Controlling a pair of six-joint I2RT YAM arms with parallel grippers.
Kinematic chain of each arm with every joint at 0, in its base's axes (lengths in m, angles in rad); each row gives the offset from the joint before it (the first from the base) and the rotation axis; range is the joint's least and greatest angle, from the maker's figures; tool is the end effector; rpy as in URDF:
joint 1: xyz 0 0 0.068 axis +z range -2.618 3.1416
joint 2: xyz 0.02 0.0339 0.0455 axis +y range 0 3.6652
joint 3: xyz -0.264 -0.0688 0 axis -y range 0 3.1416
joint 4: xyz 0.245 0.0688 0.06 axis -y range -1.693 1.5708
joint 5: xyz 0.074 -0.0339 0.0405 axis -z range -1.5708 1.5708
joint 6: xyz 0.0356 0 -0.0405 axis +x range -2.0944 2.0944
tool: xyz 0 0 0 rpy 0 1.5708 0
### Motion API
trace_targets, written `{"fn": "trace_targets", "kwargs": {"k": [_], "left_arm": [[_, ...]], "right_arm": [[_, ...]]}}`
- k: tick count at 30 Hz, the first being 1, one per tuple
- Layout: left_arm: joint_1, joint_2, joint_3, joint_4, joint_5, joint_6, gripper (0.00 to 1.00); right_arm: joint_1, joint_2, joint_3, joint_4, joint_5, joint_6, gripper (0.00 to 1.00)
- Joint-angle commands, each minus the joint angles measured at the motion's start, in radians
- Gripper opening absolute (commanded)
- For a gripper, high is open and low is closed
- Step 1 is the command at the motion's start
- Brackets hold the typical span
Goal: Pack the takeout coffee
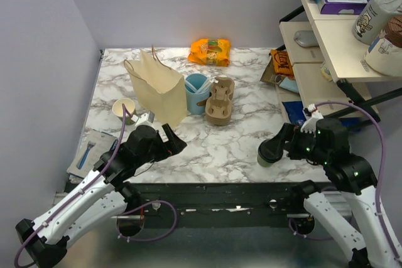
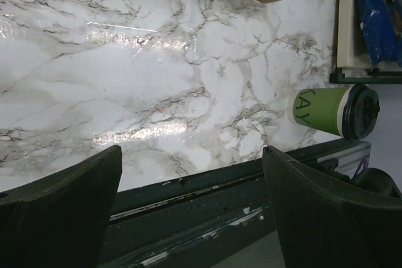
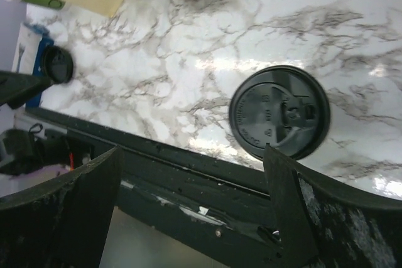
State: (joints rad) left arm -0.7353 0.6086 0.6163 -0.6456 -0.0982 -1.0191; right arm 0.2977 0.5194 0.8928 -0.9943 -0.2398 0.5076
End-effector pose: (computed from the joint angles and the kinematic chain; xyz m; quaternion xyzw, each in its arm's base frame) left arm 0.1031 -0.0885 0.2612 -0.1480 0.8800 -0.3174 0.3209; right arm 0.0791 0.0331 0.3266 0.0381 0.8838 0.2758 0.3760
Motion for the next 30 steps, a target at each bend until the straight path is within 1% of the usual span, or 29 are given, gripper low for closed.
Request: {"fn": "trace_targets", "kwargs": {"k": [1, 2, 3, 4, 5, 6, 7, 8, 9, 10, 14, 15, 16, 18, 19, 20, 21, 22, 25, 28, 29, 30], "left_arm": [[-0.001, -0.007, 0.017, 0.034, -0.006, 0.001, 0.99], [0.001, -0.009, 0.017, 0.024, -0.012, 0.001, 0.99], [-0.001, -0.01, 0.017, 0.021, -0.012, 0.001, 0.99], [0.001, -0.015, 0.017, 0.017, -0.014, -0.001, 0.99], [0.001, -0.02, 0.017, 0.012, -0.012, 0.001, 0.99], [0.001, -0.026, 0.016, 0.008, -0.011, -0.002, 0.99], [0.002, -0.038, 0.008, 0.004, -0.009, -0.004, 0.99], [0.002, -0.044, 0.005, 0.003, -0.008, -0.009, 0.99], [0.002, -0.05, 0.002, -0.002, -0.003, -0.009, 0.99], [0.002, -0.058, -0.001, -0.008, -0.003, -0.007, 0.99], [0.002, -0.098, -0.001, -0.052, -0.02, -0.015, 0.99], [0.002, -0.102, -0.001, -0.063, -0.02, -0.018, 0.99], [0.002, -0.109, -0.007, -0.066, -0.02, -0.019, 0.99], [0.002, -0.115, -0.007, -0.069, -0.018, -0.019, 0.99], [0.002, -0.115, -0.007, -0.071, -0.017, -0.018, 0.99], [0.002, -0.115, -0.006, -0.072, -0.017, -0.019, 0.99], [0.002, -0.113, -0.006, -0.075, -0.018, -0.016, 0.99], [0.002, -0.115, -0.003, -0.078, -0.02, -0.016, 0.99], [0.002, -0.113, -0.007, -0.077, -0.023, -0.018, 0.99], [0.002, -0.104, -0.004, -0.077, -0.023, -0.015, 0.99], [0.002, -0.102, -0.006, -0.075, -0.023, -0.016, 0.99], [0.002, -0.101, -0.009, -0.069, -0.021, -0.018, 0.99]], "right_arm": [[0.272, 0.094, 0.035, 0.11, 0.135, 0.057, 1.0], [0.352, 0.123, 0.05, 0.121, 0.266, 0.077, 1.0], [0.432, 0.211, 0.076, 0.125, 0.34, 0.092, 1.0], [0.586, 0.262, 0.109, 0.103, 0.421, 0.127, 1.0], [0.65, 0.316, 0.191, 0.089, 0.57, 0.134, 1.0], [0.693, 0.441, 0.234, 0.071, 0.624, 0.135, 1.0], [0.739, 0.493, 0.273, 0.054, 0.667, 0.138, 1.0], [0.742, 0.548, 0.338, 0.06, 0.719, 0.138, 1.0], [0.741, 0.588, 0.359, 0.074, 0.732, 0.147, 1.0], [0.742, 0.652, 0.376, 0.136, 0.753, 0.12, 1.0], [0.733, 0.761, 0.408, 0.278, 0.884, 0.088, 1.0], [0.724, 0.777, 0.397, 0.32, 0.875, 0.063, 1.0], [0.677, 0.791, 0.396, 0.38, 0.844, 0.042, 1.0], [0.579, 0.835, 0.405, 0.39, 0.638, 0.098, 1.0], [0.47, 0.85, 0.4, 0.423, 0.546, 0.126, 1.0], [0.427, 0.869, 0.4, 0.427, 0.445, 0.146, 1.0], [0.397, 0.901, 0.403, 0.428, 0.418, 0.166, 1.0], [0.364, 0.919, 0.403, 0.453, 0.404, 0.151, 1.0], [0.34, 0.994, 0.426, 0.468, 0.405, 0.106, 0.97], [0.316, 1.073, 0.475, 0.456, 0.402, 0.103, 0.89], [0.308, 1.094, 0.498, 0.454, 0.41, 0.112, 0.79], [0.304, 1.11, 0.509, 0.451, 0.412, 0.115, 0.75]]}}
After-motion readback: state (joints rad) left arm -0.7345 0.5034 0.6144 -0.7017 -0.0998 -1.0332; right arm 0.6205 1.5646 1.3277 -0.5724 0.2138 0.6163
